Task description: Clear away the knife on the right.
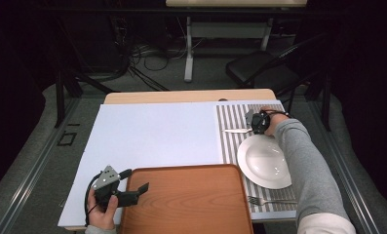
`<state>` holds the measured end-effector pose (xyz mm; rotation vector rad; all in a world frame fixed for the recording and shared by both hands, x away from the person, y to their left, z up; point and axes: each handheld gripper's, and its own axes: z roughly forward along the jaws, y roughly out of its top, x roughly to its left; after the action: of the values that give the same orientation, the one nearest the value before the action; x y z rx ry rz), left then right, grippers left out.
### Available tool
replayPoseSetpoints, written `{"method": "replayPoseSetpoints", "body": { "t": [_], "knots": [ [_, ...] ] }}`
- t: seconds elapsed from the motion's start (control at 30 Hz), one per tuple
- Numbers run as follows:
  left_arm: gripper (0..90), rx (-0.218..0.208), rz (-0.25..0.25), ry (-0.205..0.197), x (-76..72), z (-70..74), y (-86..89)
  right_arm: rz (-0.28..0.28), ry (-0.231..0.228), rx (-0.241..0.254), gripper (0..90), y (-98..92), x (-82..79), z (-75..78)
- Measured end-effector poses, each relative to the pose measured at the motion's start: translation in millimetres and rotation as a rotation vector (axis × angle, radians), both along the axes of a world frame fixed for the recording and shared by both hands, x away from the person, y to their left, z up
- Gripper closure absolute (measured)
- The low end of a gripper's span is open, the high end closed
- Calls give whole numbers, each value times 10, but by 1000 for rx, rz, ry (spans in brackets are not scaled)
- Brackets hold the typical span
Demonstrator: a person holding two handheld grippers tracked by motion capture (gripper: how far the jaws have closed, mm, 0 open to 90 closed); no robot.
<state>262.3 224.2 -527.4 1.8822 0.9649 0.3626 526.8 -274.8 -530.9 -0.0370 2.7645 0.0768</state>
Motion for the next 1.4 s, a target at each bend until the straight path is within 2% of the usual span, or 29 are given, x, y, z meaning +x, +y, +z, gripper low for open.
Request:
{"method": "replayPoseSetpoints", "body": {
  "t": [0.23,0.37,0.5,0.73,0.93,1.07,1.13,1.4],
  "knots": [
    [160,1,1,0,4,0,2,22,-27,4,795,-1,-23,-11],
    [160,0,1,1,6,-1,1,32,-31,-20,795,7,-29,4],
    [160,-2,3,5,6,-5,-3,23,-53,9,796,-2,-50,-21],
    [160,-7,5,6,10,-7,1,5,-53,4,796,3,-57,-17],
    [160,-5,2,5,14,-9,4,-3,-47,-26,796,19,-56,6],
    [160,-8,3,5,15,-8,3,-13,-58,-21,801,37,-71,26],
    [160,-5,1,6,15,-9,2,-21,-49,-17,801,41,-76,26],
    [160,-9,3,8,12,-7,2,-34,-59,-31,801,51,-86,38]
  ]
}}
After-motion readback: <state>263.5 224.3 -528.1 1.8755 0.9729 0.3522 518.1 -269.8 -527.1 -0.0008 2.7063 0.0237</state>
